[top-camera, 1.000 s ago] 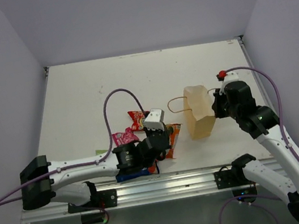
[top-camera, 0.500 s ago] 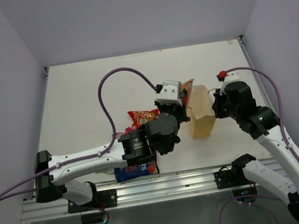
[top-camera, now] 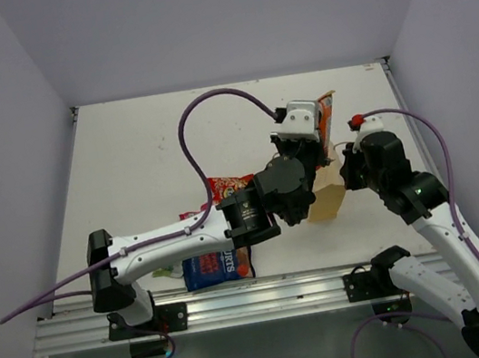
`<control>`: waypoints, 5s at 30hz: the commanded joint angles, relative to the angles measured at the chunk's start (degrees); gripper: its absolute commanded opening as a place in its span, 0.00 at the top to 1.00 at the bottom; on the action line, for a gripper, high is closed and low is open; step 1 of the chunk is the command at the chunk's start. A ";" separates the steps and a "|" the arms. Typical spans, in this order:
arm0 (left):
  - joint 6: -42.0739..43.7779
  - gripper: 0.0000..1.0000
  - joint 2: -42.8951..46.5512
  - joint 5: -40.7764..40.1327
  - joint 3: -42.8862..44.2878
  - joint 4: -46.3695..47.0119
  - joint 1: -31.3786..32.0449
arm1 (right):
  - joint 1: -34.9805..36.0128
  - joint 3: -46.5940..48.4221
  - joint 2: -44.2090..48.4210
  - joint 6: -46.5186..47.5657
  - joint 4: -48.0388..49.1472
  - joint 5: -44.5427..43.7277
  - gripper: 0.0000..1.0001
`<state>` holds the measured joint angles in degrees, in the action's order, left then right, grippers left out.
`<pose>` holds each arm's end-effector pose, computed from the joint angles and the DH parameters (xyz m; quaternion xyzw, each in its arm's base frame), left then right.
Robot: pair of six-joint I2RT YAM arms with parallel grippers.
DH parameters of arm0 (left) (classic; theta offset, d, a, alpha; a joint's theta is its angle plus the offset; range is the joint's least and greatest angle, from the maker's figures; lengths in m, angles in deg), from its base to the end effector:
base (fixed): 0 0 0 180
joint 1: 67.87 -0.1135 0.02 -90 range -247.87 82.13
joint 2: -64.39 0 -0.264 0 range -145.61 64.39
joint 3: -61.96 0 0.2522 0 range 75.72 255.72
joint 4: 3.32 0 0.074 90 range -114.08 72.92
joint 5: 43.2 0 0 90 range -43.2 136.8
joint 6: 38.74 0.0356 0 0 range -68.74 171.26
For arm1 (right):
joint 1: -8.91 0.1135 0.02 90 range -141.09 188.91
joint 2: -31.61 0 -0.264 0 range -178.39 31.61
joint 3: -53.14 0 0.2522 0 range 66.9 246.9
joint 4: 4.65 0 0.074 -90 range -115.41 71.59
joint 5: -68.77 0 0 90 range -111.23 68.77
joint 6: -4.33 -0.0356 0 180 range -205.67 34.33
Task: Place the snacks into the paper bag
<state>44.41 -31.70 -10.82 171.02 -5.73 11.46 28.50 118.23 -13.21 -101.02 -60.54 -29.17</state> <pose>0.1009 -0.3730 0.4497 0.0321 0.6707 -0.2355 0.7026 0.1506 0.0484 0.3233 -0.0012 0.8879 0.0781 0.4533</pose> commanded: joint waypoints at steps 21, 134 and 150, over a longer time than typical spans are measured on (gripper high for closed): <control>-9.05 1.00 -13.59 3.49 8.32 -3.62 -6.56 | 0.09 -0.97 1.40 -0.03 0.82 1.00 1.00; -7.78 1.00 17.78 20.56 -16.37 -12.71 -0.67 | 0.09 -1.50 0.78 0.15 1.70 3.46 1.00; -43.21 1.00 4.36 98.21 -27.46 51.79 -28.60 | 0.09 -1.32 0.87 0.24 1.44 3.46 1.00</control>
<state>16.45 -22.11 69.41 143.88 23.23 -14.35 28.39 117.09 -12.25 -101.68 -59.47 -26.75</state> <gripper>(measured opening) 0.048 0.008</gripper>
